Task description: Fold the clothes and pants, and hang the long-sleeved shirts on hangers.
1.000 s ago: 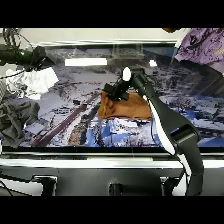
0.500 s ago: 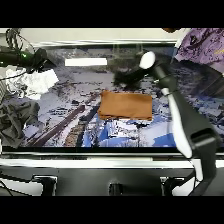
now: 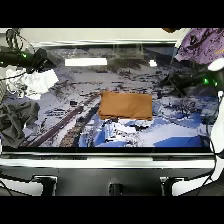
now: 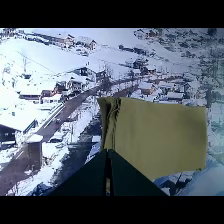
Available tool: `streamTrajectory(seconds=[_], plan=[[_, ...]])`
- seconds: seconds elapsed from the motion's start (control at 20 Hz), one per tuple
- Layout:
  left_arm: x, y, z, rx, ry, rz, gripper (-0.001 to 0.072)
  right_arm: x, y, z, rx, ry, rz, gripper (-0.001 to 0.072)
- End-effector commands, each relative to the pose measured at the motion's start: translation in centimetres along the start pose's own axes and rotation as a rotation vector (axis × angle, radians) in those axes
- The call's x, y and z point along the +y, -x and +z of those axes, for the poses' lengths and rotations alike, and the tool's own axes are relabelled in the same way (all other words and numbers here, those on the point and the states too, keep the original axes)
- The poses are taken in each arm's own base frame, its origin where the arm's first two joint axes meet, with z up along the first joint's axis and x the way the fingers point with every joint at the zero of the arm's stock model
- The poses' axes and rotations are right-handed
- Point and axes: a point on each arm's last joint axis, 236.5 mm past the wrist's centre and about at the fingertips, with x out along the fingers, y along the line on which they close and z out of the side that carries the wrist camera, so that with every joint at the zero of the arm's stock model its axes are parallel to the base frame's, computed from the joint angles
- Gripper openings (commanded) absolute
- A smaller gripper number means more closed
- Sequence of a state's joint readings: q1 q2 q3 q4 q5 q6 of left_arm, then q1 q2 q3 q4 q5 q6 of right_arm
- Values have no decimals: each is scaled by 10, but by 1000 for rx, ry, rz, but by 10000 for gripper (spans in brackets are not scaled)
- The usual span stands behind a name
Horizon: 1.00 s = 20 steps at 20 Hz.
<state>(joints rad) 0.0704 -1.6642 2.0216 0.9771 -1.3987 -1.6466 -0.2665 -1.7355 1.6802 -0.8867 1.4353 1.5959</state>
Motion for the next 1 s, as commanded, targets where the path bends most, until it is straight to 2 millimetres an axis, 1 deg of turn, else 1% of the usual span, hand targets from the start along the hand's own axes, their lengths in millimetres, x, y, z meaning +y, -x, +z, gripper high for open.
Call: streamTrajectory(seconds=[0.0, 0.05, 0.15, 0.3, 0.4, 0.45, 0.5, 0.55, 0.6, 0.65, 0.7, 0.75, 0.8, 0.85, 0.95], plan=[[0, 0, 0, 0, 1, 0, 20, -37, -31, -20, 72, -23, 74, 667], [0, 0, 0, 0, 1, 0, 20, -45, -42, -25, 89, -35, 83, 660], [0, 0, 0, 0, 1, 0, 20, -53, -61, -30, 112, -63, 118, 653], [0, 0, 0, 0, 1, 0, 20, -45, -82, -31, 138, -97, 232, 652], [0, 0, 0, 0, 1, 0, 20, -48, -96, -33, 151, -104, 229, 651], [0, 0, 0, 0, 1, 0, 20, -46, -104, -36, 163, -96, 225, 649], [0, 0, 0, 0, 1, 0, 20, -43, -111, -39, 174, -86, 222, 610], [0, 0, 0, 0, 1, 0, 20, -40, -119, -43, 187, -75, 218, 557], [0, 0, 0, 0, 1, 0, 20, -37, -125, -46, 194, -67, 210, 522], [0, 0, 0, 0, 2, 0, 20, -35, -132, -48, 198, -55, 197, 465], [0, 0, 0, 0, 1, 0, 20, -34, -136, -50, 198, -46, 182, 389], [0, 0, 0, 0, 2, 0, 20, -32, -139, -51, 199, -41, 179, 273], [0, 0, 0, 0, 2, 0, 20, -29, -140, -52, 200, -37, 180, 137], [0, 0, 0, 0, 1, 0, 20, -26, -137, -51, 194, -35, 185, 34], [0, 0, 0, 0, 1, 0, 20, -22, -126, -40, 148, -35, 178, 26]])
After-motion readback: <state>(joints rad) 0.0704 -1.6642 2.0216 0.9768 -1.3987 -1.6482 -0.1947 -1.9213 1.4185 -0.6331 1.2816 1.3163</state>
